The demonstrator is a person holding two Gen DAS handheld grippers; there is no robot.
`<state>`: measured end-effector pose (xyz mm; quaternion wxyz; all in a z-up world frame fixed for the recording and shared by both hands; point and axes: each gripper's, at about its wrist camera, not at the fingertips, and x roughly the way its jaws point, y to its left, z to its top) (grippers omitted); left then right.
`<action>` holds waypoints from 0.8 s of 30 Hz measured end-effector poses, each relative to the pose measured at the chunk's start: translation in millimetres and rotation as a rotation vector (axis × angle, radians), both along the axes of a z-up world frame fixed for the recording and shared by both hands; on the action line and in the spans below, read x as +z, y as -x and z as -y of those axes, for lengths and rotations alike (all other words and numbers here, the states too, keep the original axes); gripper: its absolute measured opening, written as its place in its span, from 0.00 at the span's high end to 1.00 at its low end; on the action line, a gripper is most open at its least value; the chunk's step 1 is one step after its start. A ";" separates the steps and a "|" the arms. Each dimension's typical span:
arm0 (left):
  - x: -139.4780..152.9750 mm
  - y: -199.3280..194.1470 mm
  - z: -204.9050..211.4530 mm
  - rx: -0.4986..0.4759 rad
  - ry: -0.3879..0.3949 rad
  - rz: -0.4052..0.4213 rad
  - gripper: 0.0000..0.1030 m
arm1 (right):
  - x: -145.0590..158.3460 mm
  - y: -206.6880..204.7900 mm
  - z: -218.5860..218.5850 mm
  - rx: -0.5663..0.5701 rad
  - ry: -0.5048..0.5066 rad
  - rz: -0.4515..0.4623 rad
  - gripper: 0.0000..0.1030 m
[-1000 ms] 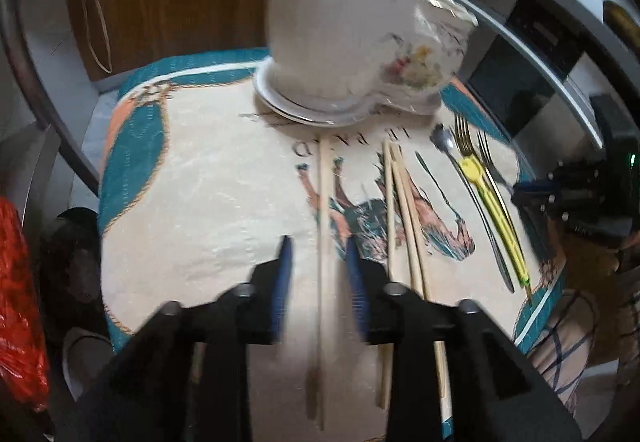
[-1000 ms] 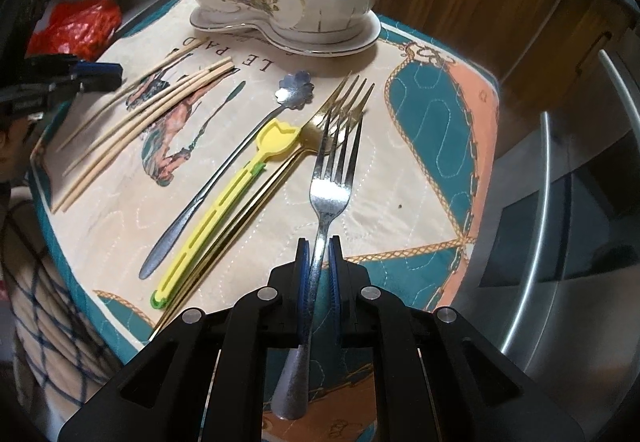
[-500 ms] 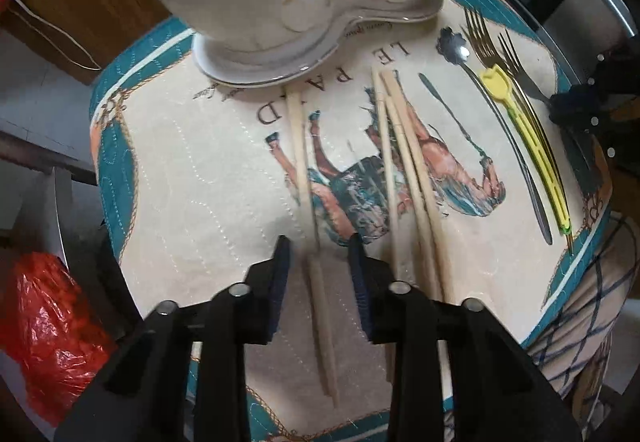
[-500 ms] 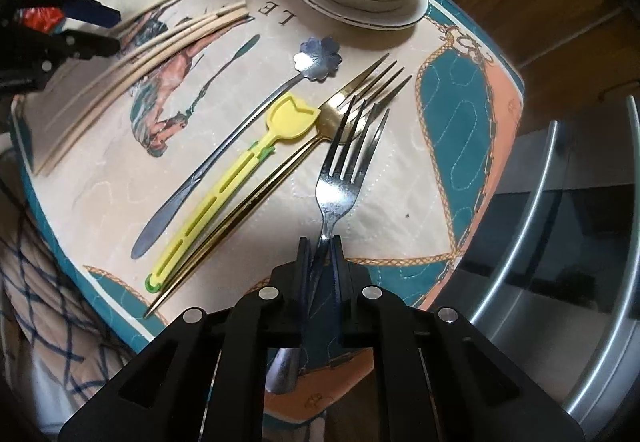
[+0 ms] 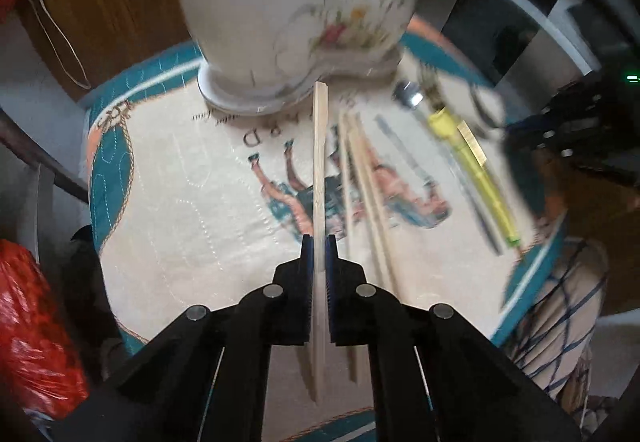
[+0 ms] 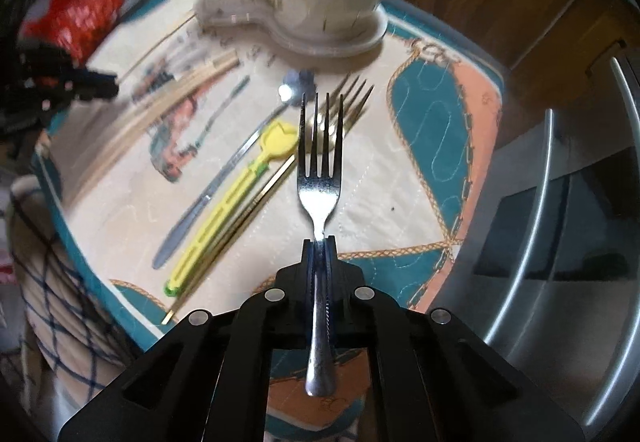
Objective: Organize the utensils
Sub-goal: 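Lift and drop the chopstick and silver fork into the ceramic holder with both tools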
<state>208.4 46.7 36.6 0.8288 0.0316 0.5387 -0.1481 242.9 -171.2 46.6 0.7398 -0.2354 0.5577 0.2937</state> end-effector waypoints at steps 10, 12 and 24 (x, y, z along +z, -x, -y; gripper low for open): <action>18.6 46.3 -28.6 0.089 0.249 0.311 0.95 | 30.7 18.5 16.2 -0.012 -0.293 0.148 0.94; 20.2 48.0 -30.7 0.103 0.284 0.362 0.95 | 35.8 20.7 18.3 -0.021 -0.341 0.190 0.94; 79.9 42.2 -29.8 0.104 0.389 0.689 0.95 | 69.9 26.0 5.7 -0.067 -0.621 0.375 0.94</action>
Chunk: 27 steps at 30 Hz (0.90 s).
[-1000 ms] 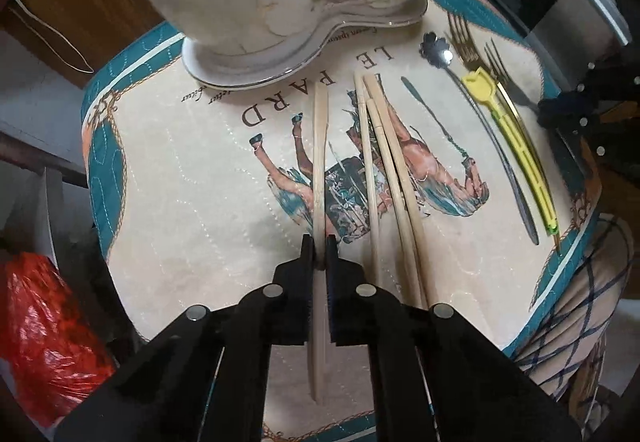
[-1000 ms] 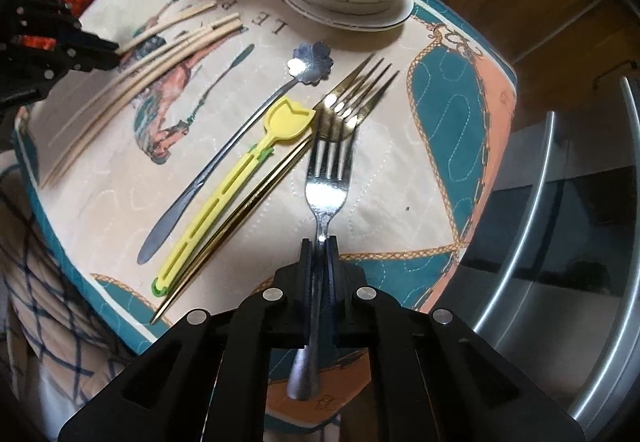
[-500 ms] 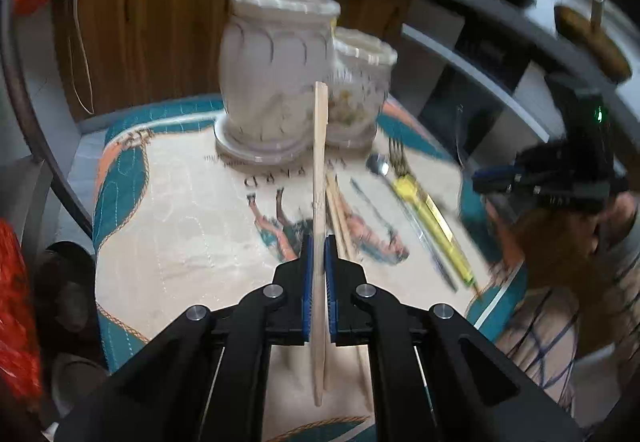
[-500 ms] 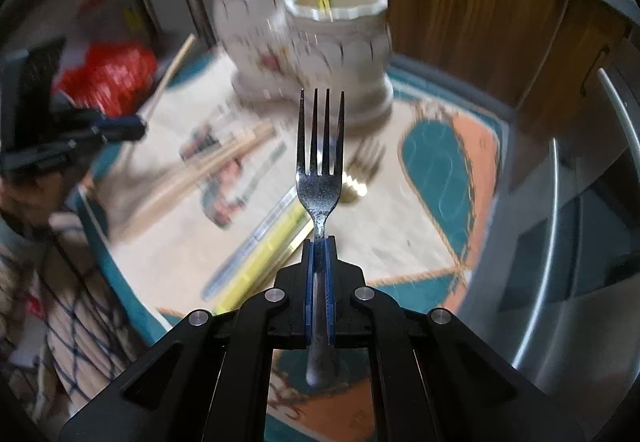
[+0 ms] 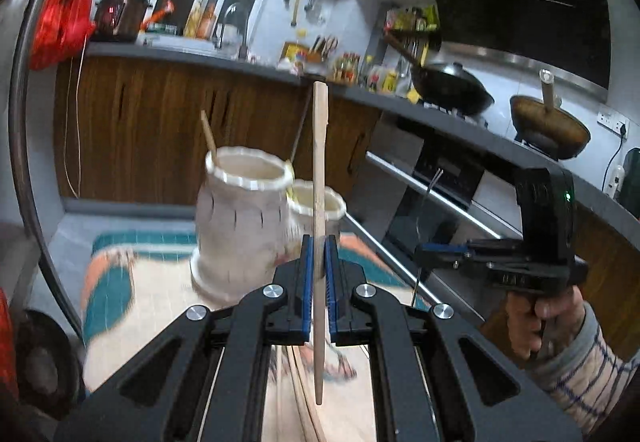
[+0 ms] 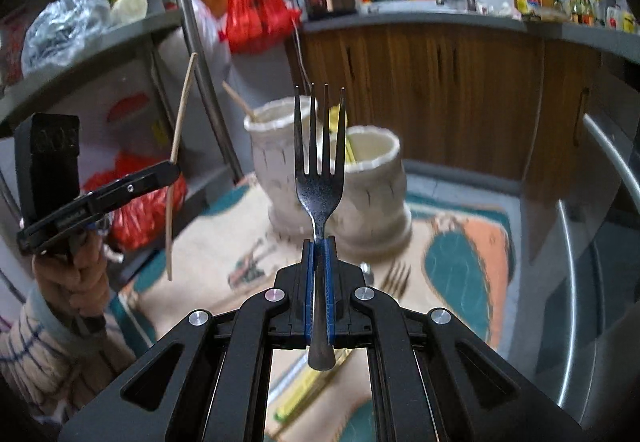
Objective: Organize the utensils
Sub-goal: 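Lift and drop the chopstick and silver fork into the ceramic holder with both tools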
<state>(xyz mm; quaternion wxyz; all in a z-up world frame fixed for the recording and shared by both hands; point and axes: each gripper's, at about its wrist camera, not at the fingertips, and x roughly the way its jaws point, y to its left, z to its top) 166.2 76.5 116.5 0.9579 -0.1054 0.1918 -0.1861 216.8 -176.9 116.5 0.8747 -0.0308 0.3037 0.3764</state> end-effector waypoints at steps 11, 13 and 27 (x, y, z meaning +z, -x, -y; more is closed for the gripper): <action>29.3 -30.0 -14.3 0.058 0.050 0.106 0.95 | 39.9 -21.4 -14.3 0.013 -0.076 0.108 0.94; 30.4 -36.1 -15.4 0.078 0.061 0.120 0.95 | 45.4 -26.9 -14.0 0.009 -0.085 0.121 0.94; 50.8 -90.0 -5.1 0.277 0.021 0.289 0.95 | 69.7 -65.1 -31.8 -0.037 -0.122 0.219 0.94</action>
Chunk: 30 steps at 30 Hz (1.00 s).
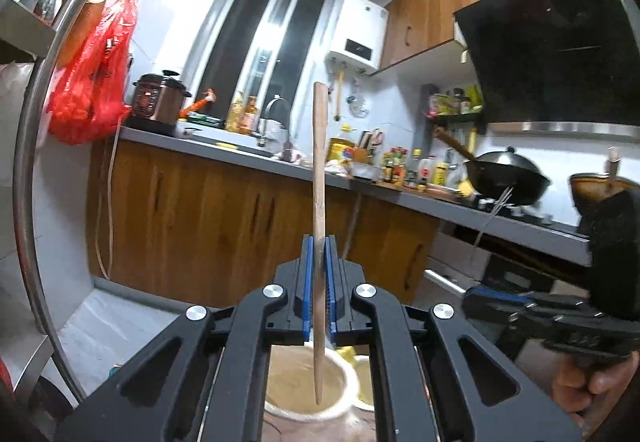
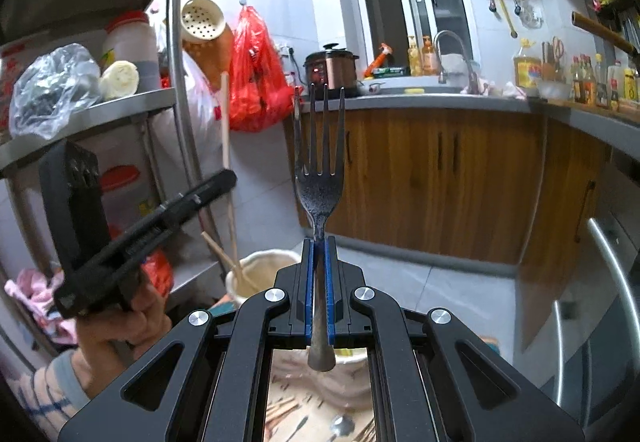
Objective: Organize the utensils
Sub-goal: 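Lift and drop the chopstick and silver fork into the ceramic holder with both tools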
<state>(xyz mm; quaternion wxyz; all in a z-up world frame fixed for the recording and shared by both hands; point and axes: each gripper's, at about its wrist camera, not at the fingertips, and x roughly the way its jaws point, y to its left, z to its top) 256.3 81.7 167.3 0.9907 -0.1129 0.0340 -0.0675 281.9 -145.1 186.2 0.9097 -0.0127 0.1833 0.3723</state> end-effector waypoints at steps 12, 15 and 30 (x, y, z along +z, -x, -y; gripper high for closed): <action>-16.6 -4.6 18.6 0.031 -0.105 -0.014 0.95 | -27.2 -19.2 -16.1 -0.093 0.058 0.021 0.94; -18.7 -2.1 25.6 0.053 -0.157 -0.013 0.95 | -38.2 -20.0 -22.9 -0.091 0.102 0.011 0.94; -24.2 -1.6 22.1 0.068 -0.145 -0.047 0.95 | -69.0 -24.4 -38.8 -0.084 0.181 -0.076 0.94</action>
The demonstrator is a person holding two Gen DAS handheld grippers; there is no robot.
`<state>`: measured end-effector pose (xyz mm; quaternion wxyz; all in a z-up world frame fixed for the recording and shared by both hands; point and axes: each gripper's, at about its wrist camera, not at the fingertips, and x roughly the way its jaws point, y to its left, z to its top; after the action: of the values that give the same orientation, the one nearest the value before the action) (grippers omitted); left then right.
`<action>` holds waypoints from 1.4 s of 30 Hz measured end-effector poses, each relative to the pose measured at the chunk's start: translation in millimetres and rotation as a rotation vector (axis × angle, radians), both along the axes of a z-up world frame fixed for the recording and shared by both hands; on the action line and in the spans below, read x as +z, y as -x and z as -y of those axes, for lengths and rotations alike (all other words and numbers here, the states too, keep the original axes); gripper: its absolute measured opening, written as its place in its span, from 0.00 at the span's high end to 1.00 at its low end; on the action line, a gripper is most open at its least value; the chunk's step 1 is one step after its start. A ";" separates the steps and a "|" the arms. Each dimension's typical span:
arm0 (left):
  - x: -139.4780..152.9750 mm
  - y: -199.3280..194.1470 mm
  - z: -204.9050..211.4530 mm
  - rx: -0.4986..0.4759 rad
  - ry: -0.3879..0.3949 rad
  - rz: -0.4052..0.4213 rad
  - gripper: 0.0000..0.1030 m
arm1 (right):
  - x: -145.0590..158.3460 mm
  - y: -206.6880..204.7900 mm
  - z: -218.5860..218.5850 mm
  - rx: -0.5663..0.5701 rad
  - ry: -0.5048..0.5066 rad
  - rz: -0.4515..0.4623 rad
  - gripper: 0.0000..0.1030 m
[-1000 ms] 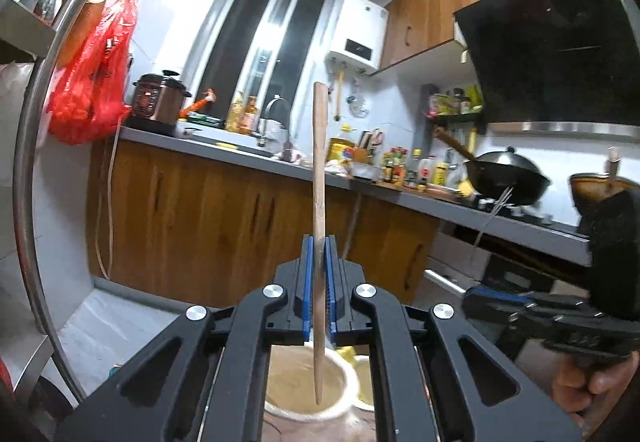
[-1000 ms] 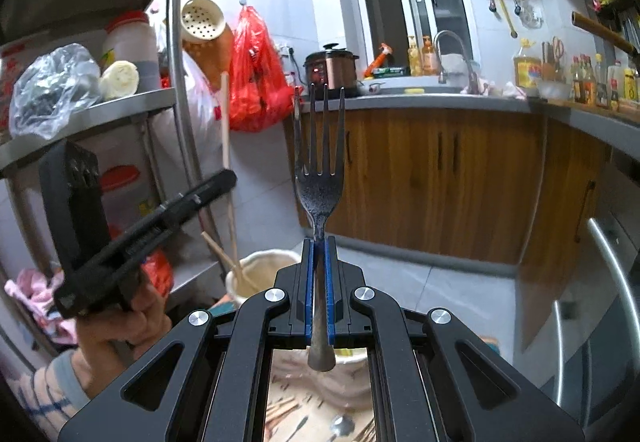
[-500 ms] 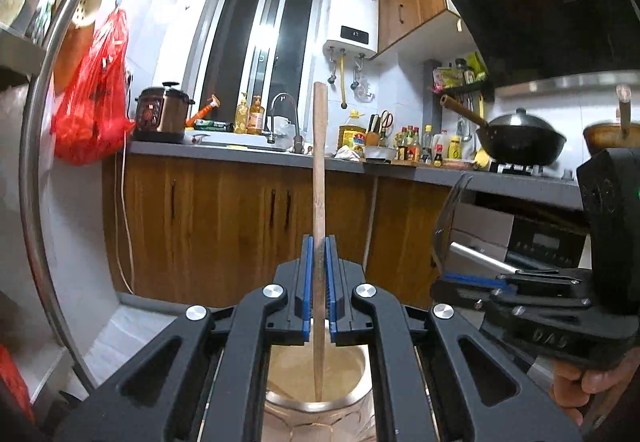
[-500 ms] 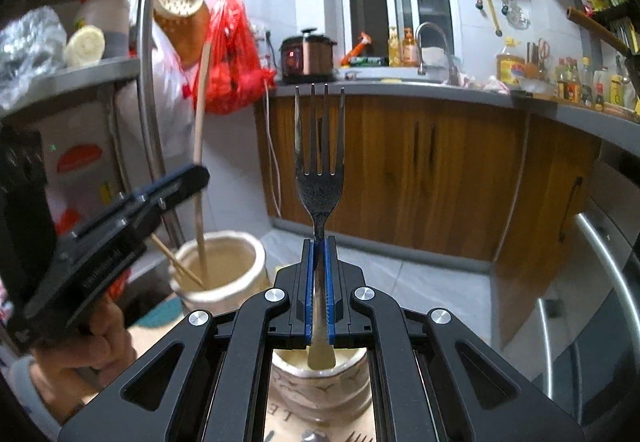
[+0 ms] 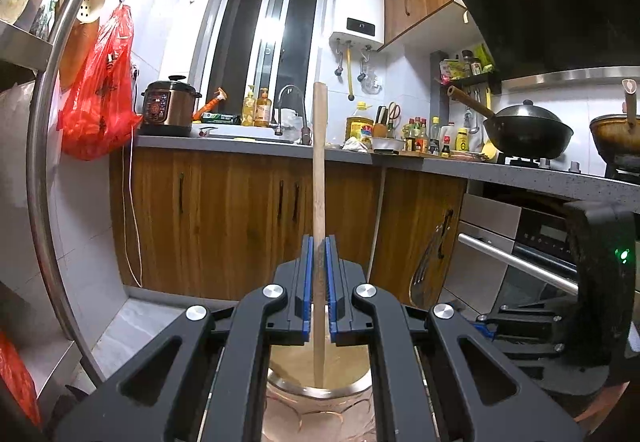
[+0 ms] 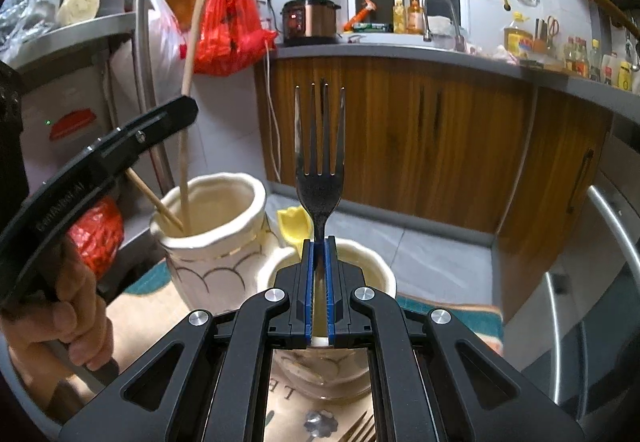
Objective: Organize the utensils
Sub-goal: 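Lift and drop the chopstick and silver fork into the ceramic holder with both tools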
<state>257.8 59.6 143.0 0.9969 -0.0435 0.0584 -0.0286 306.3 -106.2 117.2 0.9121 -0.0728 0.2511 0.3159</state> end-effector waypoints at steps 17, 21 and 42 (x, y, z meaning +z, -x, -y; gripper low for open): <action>-2.1 1.6 -1.9 0.003 0.011 -0.016 0.93 | -10.8 -5.2 -1.4 -0.002 0.010 -0.036 0.90; -2.1 1.8 -1.9 0.003 0.011 -0.016 0.92 | -8.8 -3.6 1.5 -0.004 -0.002 -0.027 0.87; 9.9 66.3 -31.8 -0.016 0.126 0.020 0.60 | 0.0 35.5 40.8 -0.008 -0.032 -0.022 0.86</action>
<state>191.6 91.3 152.9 0.9925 -0.1053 0.0470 -0.0404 270.8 -147.1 117.2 0.9116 -0.0535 0.2562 0.3170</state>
